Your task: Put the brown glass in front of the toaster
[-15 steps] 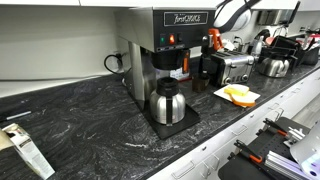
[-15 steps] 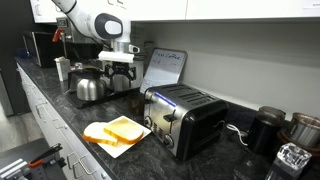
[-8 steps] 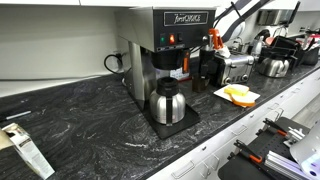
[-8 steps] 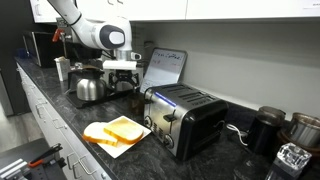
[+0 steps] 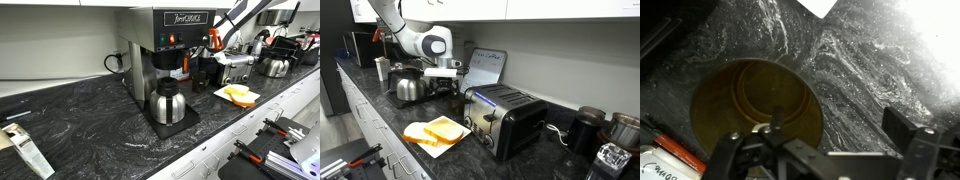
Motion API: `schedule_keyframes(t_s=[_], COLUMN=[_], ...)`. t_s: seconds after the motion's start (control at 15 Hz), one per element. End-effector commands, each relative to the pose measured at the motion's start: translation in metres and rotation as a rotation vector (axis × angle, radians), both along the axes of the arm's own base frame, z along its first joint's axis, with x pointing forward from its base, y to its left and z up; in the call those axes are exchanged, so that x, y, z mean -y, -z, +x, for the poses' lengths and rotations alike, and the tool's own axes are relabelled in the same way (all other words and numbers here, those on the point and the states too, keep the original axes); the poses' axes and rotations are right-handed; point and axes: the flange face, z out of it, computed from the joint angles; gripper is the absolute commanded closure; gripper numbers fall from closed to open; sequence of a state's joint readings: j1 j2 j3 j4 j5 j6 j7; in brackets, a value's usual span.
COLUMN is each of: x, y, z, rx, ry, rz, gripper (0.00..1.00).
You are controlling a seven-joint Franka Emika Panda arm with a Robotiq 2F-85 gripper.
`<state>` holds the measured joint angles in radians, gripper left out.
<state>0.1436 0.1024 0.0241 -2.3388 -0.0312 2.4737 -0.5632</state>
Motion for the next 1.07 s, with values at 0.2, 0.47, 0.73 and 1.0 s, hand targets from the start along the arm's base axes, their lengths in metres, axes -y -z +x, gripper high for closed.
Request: schedule_keyframes(t_s=[0.2,0.47,0.73,1.0], x=[-0.002,-0.004,-0.004,-0.007], y=[0.007,0.008,0.010,-0.002], z=[0.006,0.004,0.000,-0.006], rx=[0.019,0.021,0.016,0.030], ry=[0.043,0.062,0.070,0.070], rz=[0.083,0.102,0.106,0.104], gripper=[0.27,0.56,0.83,0.99])
